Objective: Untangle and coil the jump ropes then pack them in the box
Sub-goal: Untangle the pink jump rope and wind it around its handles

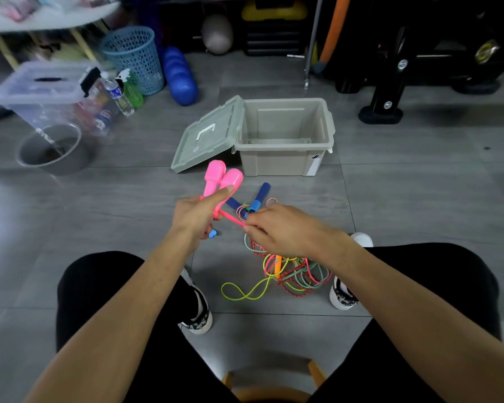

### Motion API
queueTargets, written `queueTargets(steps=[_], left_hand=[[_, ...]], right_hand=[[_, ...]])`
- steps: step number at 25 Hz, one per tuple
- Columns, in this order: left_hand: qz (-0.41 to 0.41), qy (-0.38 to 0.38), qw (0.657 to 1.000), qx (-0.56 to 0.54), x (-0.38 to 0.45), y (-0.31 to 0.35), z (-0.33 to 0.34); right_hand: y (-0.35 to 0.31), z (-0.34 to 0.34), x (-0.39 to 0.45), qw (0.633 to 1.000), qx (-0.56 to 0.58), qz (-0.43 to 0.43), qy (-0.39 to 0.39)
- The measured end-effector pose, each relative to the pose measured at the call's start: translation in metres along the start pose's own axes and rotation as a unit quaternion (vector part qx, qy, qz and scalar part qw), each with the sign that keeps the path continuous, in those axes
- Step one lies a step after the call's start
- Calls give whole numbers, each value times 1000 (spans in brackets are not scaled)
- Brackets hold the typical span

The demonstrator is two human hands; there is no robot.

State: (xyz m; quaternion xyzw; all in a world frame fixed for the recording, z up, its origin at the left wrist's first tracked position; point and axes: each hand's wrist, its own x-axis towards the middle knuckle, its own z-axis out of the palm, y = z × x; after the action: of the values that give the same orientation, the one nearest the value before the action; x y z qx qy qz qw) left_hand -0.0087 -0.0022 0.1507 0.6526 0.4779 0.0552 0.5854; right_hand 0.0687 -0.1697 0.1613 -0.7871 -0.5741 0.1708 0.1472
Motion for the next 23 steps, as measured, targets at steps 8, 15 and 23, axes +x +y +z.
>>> queueTargets(steps=[8,15,23], left_hand=[[233,-52,917,318,-17,-14,21],[265,-150,797,521,-37,-13,25],[363,-177,735,545,-45,-13,26]], right_hand=[[26,-34,-2,995,25,-19,97],[32,-34,6,989,99,-23,107],[26,-32,12,989,125,-34,66]])
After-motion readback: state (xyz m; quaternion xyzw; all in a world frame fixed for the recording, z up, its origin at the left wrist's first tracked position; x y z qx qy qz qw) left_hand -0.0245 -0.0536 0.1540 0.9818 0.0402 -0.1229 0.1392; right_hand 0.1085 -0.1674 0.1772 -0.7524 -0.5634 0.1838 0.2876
